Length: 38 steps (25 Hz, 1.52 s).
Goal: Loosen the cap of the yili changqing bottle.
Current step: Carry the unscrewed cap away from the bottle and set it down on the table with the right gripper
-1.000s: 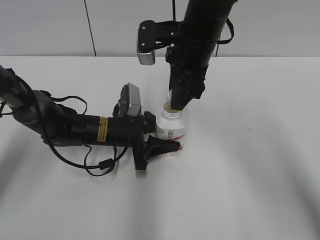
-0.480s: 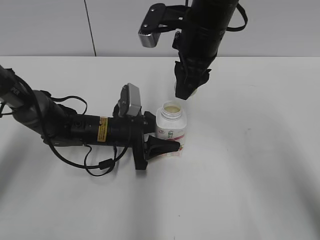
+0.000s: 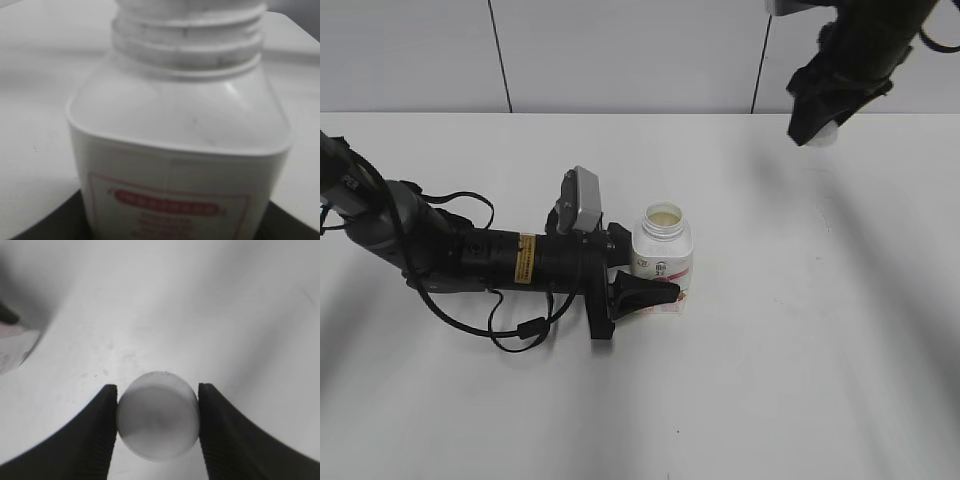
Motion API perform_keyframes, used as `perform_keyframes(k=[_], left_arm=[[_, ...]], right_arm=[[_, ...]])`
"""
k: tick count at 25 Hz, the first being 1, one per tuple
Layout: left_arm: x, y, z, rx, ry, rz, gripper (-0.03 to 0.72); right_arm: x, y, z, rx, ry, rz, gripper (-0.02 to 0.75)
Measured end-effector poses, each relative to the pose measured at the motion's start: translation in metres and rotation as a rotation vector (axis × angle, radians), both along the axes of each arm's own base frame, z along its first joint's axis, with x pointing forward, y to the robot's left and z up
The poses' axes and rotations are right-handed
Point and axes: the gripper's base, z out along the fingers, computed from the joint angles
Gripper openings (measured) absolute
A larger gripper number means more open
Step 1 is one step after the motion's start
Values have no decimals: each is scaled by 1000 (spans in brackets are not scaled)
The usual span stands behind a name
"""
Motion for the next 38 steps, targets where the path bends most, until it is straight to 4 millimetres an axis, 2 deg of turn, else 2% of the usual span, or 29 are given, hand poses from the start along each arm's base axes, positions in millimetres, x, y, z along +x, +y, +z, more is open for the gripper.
perform_keyframes(k=[3,5,8,11,17,25,38], left_arm=[[0,0,0,-1,1,0,385],[0,0,0,-1,1,0,385],[0,0,0,-1,1,1,385],[0,0,0,-1,1,1,385],[0,0,0,-2,1,0,385],[0,0,0,-2,1,0,385],[0,0,0,-3,1,0,385]], right_arm=[[12,-38,-3,34,-13,-200,389],[14,-60,-12,45,-4,-309,389],[10,-80,-33,47,38,-404,389],[2,-91,-58,47,69,-460,388],[-8,-94,-95,79,43,-535,388],[-7,-94,-120,75,62,-554,388],[-5,-94,-140,63,89,-560,388]])
